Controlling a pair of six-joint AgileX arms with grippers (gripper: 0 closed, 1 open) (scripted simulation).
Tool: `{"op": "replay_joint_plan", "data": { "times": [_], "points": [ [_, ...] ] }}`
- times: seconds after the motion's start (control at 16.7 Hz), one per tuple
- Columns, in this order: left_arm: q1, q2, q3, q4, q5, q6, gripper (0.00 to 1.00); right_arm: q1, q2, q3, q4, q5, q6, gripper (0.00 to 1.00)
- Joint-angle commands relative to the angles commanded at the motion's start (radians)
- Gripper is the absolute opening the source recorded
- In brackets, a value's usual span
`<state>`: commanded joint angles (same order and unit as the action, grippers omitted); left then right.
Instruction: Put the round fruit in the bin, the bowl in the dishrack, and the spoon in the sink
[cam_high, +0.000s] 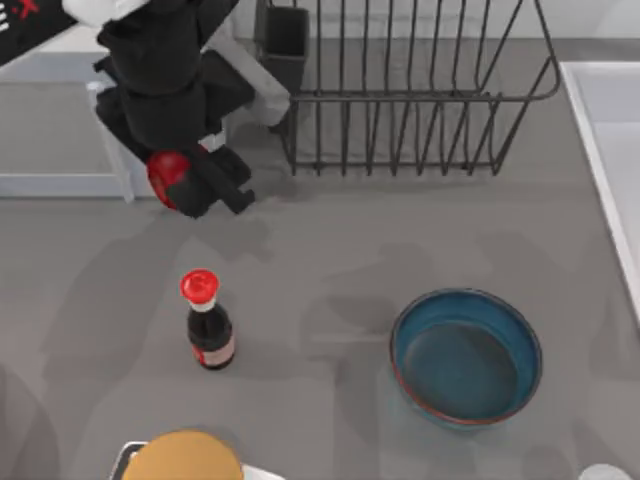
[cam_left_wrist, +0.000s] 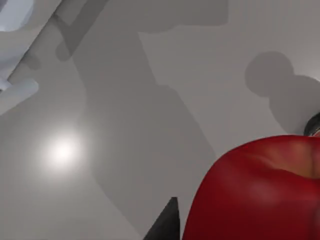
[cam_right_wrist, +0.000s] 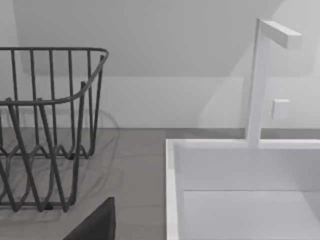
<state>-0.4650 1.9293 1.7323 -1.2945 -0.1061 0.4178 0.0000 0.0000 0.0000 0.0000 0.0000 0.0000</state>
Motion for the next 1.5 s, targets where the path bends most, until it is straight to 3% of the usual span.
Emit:
{"op": "replay_joint_plan", "data": {
  "times": [0.3,1.08,1.32,1.5],
  "points": [
    [0.068,-0.119,-0.091,-0.048,-0.056,0.520,0.00,0.000,0.000,0.000,0.000,0.000,0.000,1.00],
    [0.361,-0.332,-0.358,-0.122,-0.222,2.067,0.00,0.000,0.000,0.000,0.000,0.000,0.000,1.00],
    [0.439,-0.368,-0.418,-0.128,-0.257,2.437,0.00,0.000,0.000,0.000,0.000,0.000,0.000,1.00],
    [0.481,-0.387,-0.450,-0.130,-0.275,2.630,0.00,0.000,0.000,0.000,0.000,0.000,0.000,1.00]
  ]
}}
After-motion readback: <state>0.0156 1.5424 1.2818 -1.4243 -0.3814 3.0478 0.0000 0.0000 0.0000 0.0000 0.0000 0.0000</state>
